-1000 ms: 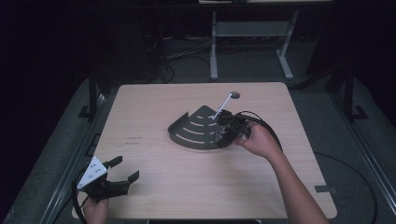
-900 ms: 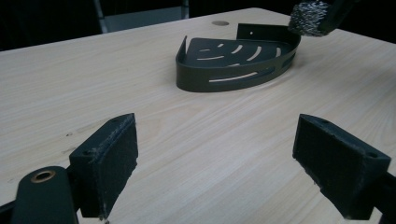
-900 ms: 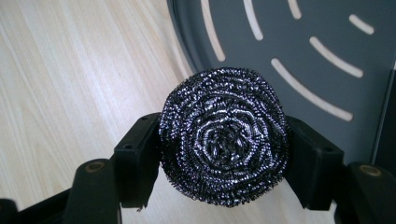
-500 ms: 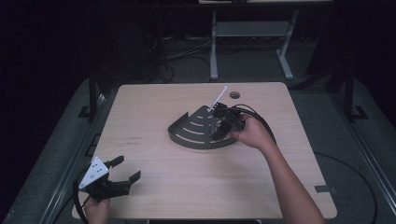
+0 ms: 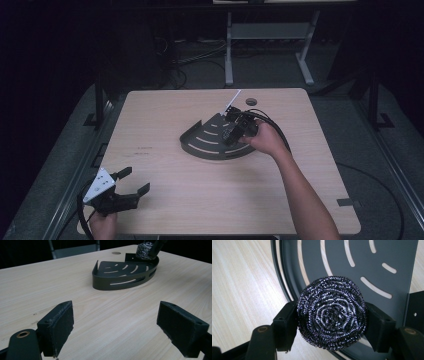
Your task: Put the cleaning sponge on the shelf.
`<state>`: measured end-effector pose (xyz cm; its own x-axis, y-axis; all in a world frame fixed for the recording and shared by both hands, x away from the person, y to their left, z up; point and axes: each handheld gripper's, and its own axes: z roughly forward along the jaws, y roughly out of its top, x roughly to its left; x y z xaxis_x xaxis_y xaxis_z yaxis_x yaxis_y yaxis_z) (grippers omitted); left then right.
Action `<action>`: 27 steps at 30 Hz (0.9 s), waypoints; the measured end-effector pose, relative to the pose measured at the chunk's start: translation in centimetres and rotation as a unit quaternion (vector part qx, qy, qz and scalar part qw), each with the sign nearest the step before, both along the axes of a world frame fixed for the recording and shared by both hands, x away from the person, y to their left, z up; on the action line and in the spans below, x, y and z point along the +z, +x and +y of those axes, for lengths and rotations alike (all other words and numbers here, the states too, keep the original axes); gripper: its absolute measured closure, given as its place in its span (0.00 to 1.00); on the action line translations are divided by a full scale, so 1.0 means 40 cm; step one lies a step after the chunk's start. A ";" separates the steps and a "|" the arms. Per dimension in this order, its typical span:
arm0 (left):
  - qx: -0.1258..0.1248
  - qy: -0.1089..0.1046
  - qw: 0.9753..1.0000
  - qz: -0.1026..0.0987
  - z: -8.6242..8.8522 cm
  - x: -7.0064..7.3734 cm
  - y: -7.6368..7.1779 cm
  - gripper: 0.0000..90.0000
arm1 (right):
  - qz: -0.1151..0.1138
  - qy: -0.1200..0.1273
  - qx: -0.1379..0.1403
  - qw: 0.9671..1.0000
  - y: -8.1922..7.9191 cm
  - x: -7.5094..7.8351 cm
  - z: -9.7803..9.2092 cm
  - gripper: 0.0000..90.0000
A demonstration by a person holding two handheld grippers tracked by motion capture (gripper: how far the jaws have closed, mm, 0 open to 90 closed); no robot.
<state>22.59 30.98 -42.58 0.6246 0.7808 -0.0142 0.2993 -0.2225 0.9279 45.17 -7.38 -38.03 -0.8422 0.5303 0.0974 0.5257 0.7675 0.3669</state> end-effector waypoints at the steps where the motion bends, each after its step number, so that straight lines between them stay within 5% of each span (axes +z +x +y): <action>1: 0.000 0.000 1.000 0.000 0.000 0.000 0.000 0.15 | 0.000 0.000 0.000 1.000 0.000 0.000 0.000 0.37; 14: 0.000 0.002 1.000 -0.001 -0.002 0.002 -0.001 0.15 | 0.004 0.003 -0.022 1.000 0.032 -0.014 0.002 0.37; 22: 0.000 -0.006 1.000 -0.005 0.003 0.005 -0.003 0.15 | -0.002 -0.016 -0.015 1.000 0.045 -0.009 0.029 0.37; 27: 0.002 -0.006 1.000 -0.002 0.004 0.003 -0.002 0.15 | 0.005 -0.001 -0.023 1.000 0.057 -0.017 0.036 0.37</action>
<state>22.51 31.12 -42.47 0.6216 0.7830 -0.0218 0.2968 -0.2097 0.9316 47.45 -5.93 -38.71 -0.8153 0.5694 0.1050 0.5649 0.7427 0.3596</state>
